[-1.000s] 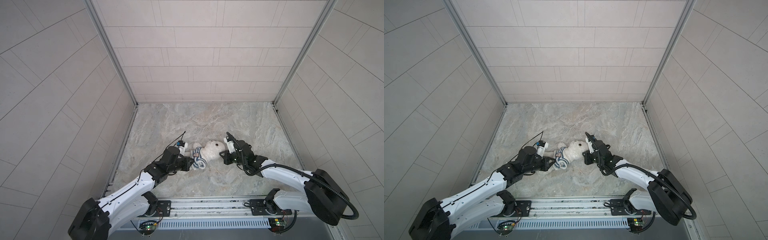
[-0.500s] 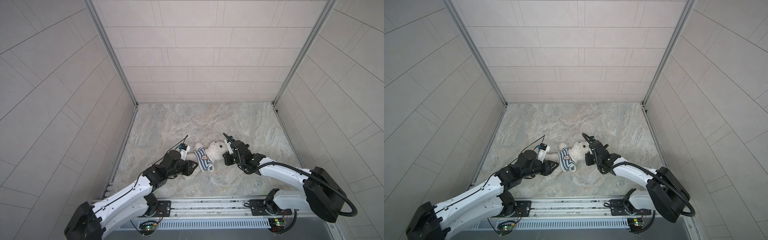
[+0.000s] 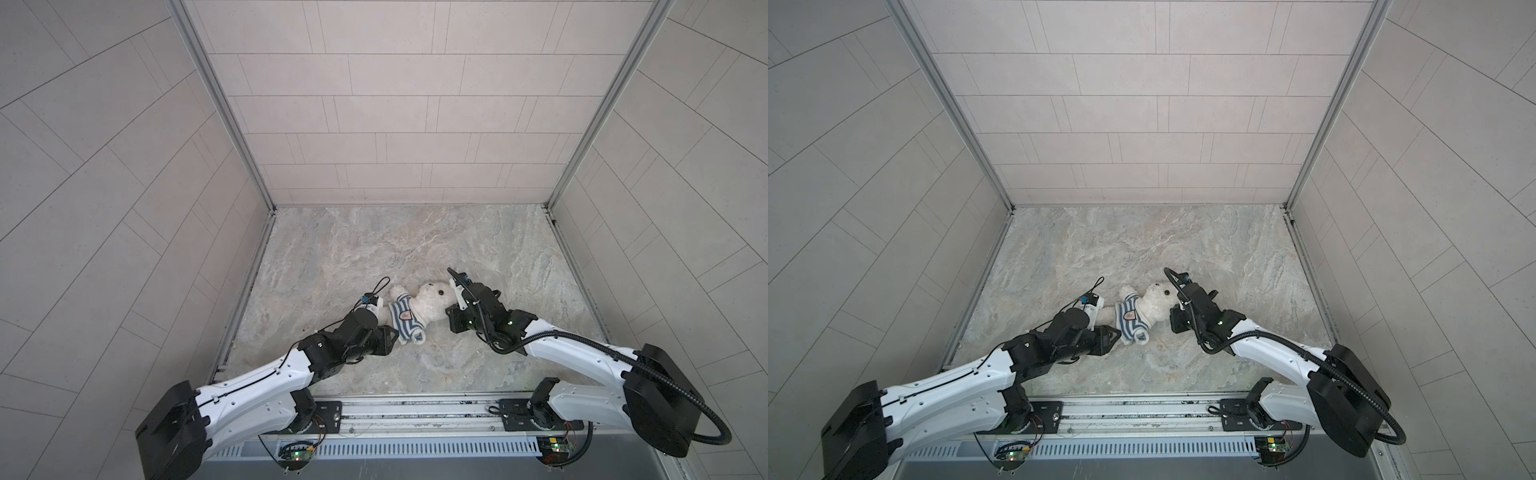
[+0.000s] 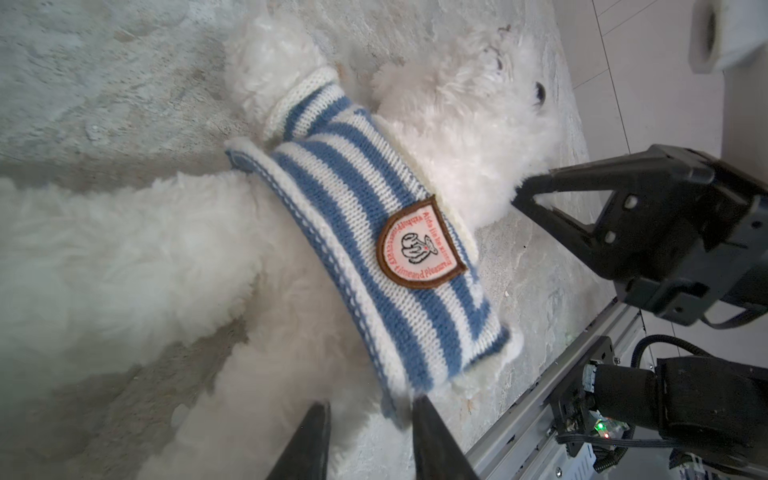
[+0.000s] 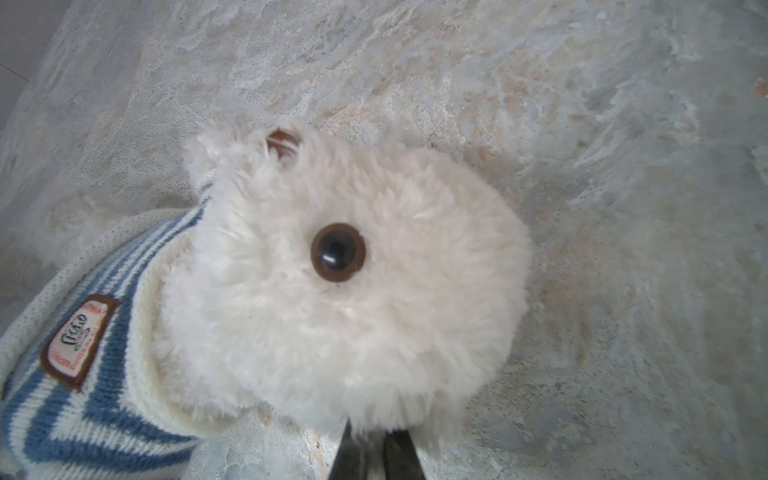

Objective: Dress the teddy bear

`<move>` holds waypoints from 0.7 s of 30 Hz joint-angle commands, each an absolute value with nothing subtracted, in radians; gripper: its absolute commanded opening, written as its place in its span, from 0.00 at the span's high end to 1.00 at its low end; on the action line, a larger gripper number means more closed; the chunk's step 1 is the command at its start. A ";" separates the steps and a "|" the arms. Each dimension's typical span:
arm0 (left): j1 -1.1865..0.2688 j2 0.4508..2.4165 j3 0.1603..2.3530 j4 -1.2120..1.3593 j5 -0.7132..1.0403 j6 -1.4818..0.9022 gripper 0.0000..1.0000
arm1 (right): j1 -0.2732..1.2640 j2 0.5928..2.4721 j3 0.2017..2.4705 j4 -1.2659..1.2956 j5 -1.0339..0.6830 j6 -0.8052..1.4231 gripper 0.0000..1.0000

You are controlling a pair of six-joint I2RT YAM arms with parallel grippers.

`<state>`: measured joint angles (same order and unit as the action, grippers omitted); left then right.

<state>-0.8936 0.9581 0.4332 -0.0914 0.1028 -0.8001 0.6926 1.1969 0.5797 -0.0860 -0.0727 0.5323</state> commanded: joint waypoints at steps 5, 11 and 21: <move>-0.900 1.015 0.476 0.009 0.127 -0.799 0.71 | 0.705 1.190 0.582 -0.097 -0.049 0.547 1.00; -0.905 1.056 0.500 0.010 0.127 -0.796 0.85 | 0.704 1.191 0.588 -0.107 -0.042 0.537 1.00; -0.767 0.909 0.426 -0.109 0.087 -0.775 1.00 | 0.698 1.144 0.578 -0.206 0.090 0.427 1.00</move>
